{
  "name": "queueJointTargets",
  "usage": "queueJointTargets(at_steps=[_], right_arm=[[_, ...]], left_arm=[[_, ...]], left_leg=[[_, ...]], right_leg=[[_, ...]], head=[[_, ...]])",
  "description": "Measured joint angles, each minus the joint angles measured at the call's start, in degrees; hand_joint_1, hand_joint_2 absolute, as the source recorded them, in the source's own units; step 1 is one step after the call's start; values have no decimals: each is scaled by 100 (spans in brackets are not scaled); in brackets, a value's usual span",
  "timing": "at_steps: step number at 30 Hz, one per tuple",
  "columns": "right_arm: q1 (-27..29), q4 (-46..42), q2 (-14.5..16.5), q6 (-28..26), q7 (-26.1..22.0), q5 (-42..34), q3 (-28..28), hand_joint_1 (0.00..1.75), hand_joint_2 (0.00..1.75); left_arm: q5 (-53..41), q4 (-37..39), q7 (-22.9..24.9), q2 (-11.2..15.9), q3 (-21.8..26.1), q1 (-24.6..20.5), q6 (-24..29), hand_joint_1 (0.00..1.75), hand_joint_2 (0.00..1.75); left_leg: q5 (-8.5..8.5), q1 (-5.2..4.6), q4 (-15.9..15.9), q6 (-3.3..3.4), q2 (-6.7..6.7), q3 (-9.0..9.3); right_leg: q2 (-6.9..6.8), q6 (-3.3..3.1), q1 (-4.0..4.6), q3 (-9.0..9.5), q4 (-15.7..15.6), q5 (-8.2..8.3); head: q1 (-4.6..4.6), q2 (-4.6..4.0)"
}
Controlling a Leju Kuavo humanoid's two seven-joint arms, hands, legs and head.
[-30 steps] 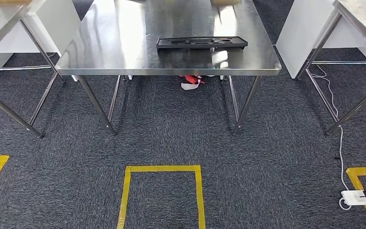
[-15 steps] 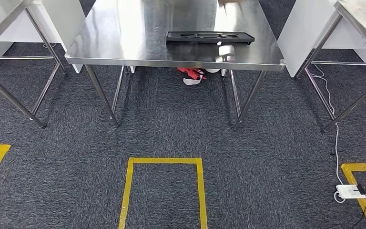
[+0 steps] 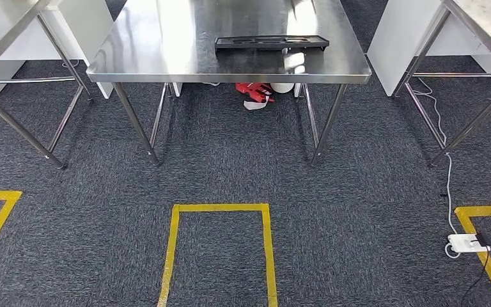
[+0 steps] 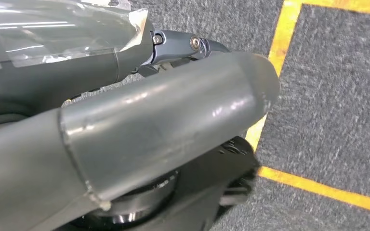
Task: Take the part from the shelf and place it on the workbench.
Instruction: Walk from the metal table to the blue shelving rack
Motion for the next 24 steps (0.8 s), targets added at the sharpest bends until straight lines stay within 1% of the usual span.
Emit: queueJointTargets(at_steps=[1, 2, 3, 4, 5, 6, 7, 8, 9, 10, 11, 12, 13, 14, 15, 16, 17, 18, 19, 20, 21, 22, 23, 24], right_arm=[[-1, -1, 2, 0, 0, 0, 0, 0, 0], [-5, -1, 2, 0, 0, 0, 0, 0, 0], [-11, -1, 2, 0, 0, 0, 0, 0, 0], [-17, -2, 2, 0, 0, 0, 1, 0, 0], [-19, -2, 2, 0, 0, 0, 1, 0, 0], [-18, -2, 2, 0, 0, 0, 1, 0, 0], [-14, -2, -2, 0, 0, 0, 1, 0, 0], [-9, -2, -1, 0, 0, 0, 1, 0, 0], [-7, -2, -1, 0, 0, 1, 1, 0, 0], [-7, -2, -1, -2, 6, 3, 2, 0, 0], [-7, -2, 4, -12, 27, 8, 4, 0, 0], [-6, -2, 6, -34, 62, 17, 10, 0, 0], [-2, -2, 13, -69, 106, 26, 18, 0, 0], [3, -2, 26, -107, 151, 34, 26, 0, 0], [7, -2, 42, -142, 181, 39, 32, 0, 0], [7, -2, 59, -171, 199, 40, 34, 0, 0], [2, -2, 76, -191, 209, 40, 35, 0, 0], [0, -2, 91, -208, 212, 40, 36, 0, 0], [1, -2, 104, -220, 214, 39, 37, 0, 0], [3, -1, 115, -227, 217, 37, 38, 0, 0], [11, -1, 126, -229, 221, 33, 39, 0, 0], [11, 0, 140, -230, 226, 29, 40, 0, 0], [9, 1, 151, -230, 231, 26, 41, 0, 0], [10, 1, 162, -229, 237, 24, 43, 0, 0]], left_arm=[[0, -1, 0, 1, 0, -3, 0, 0, 0], [0, -1, 0, 2, 0, -7, 0, 0, 0], [0, -1, -1, 3, 0, -9, 0, 0, 0], [0, -1, -1, 3, 0, -12, 0, 0, 0], [0, -1, 0, 4, 0, -13, -1, 0, 0], [0, -1, 0, 3, -1, -11, -1, 0, 0], [0, -1, 1, 0, -1, -11, -1, 0, 0], [0, -2, 1, -2, -1, -14, -1, 0, 0], [0, -2, 1, -3, -2, -17, -1, 0, 0], [3, -3, 8, -6, -2, -21, 11, 0, 0], [13, -3, 24, -11, -1, -24, 51, 0, 0], [33, -2, 47, -32, 1, -24, 124, 0, 0], [55, -1, 71, -67, 3, -23, 220, 0, 0], [74, 0, 90, -113, 5, -22, 321, 0, 0], [86, 1, 100, -171, 6, -22, 403, 0, 0], [89, 1, 105, -228, 7, -23, 462, 0, 0], [91, 1, 109, -276, 6, -24, 500, 0, 0], [92, 0, 113, -316, 6, -25, 520, 0, 0], [94, -1, 115, -341, 6, -26, 532, 0, 0], [96, -1, 117, -355, 6, -26, 534, 0, 0], [98, -1, 117, -364, 7, -24, 535, 0, 0], [102, 1, 117, -367, 7, -21, 537, 0, 0], [105, 2, 118, -368, 7, -17, 538, 0, 0], [108, 3, 119, -369, 7, -12, 540, 0, 0]], left_leg=[[136, 17, -402, 0, 0, 263], [225, 19, -769, 8, -7, 488], [268, 15, -1020, 27, -15, 624], [282, 4, -1189, 50, -23, 699], [291, -18, -1206, 84, -29, 680], [325, -25, -1219, 132, -26, 641], [367, -29, -1239, 187, -13, 611], [422, -28, -1263, 257, -1, 572], [479, -25, -1284, 316, 11, 525], [531, -28, -1287, 355, 22, 469], [581, -34, -1286, 377, 26, 401], [629, -41, -1283, 378, 32, 338], [678, -46, -1280, 374, 37, 274], [725, -48, -1277, 366, 39, 212], [770, -50, -1274, 354, 40, 157], [816, -51, -1271, 337, 40, 110], [856, -58, -1267, 312, 39, 70], [901, -65, -1269, 281, 42, 47], [943, -73, -1271, 247, 44, 35], [986, -77, -1275, 212, 47, 27], [1030, -79, -1284, 176, 47, 20], [1026, -71, -1268, 144, 37, -6], [934, -62, -1206, 114, 26, -47], [731, -54, -1043, 86, 14, -111]], right_leg=[[0, 9, -6, -47, 52, 4], [1, 22, 3, -97, 105, 10], [1, 46, 15, -141, 147, 24], [2, 80, 27, -185, 179, 45], [4, 129, 39, -219, 183, 78], [7, 183, 53, -241, 178, 110], [12, 218, 47, -280, 202, 98], [18, 224, 46, -345, 303, 10], [25, 205, 43, -442, 511, -153], [30, 169, 24, -573, 833, -380], [32, 143, 23, -702, 1212, -605], [33, 147, 18, -793, 1549, -762], [33, 176, 14, -805, 1749, -830], [33, 226, 11, -703, 1729, -793], [33, 279, 7, -495, 1492, -684], [33, 317, 2, -203, 1086, -559], [34, 328, 7, 116, 610, -475], [39, 313, 27, 349, 244, -423], [45, 286, 46, 475, 4, -404], [52, 259, 71, 506, -93, -400], [56, 224, 76, 456, -89, -363], [52, 181, 40, 409, -92, -328], [46, 121, 11, 367, -90, -284], [35, 49, -17, 316, -98, -229]], head=[[-1, 0], [-1, 0], [0, 0], [-2, 0], [0, 0], [2, 0], [-2, 0], [8, 0], [18, 0], [28, 0], [43, 0], [50, 0], [51, 0], [57, 0], [59, 0], [60, 0], [62, 0], [57, 0], [58, 0], [57, 0], [54, 0], [56, 0], [45, 0], [28, 0]])
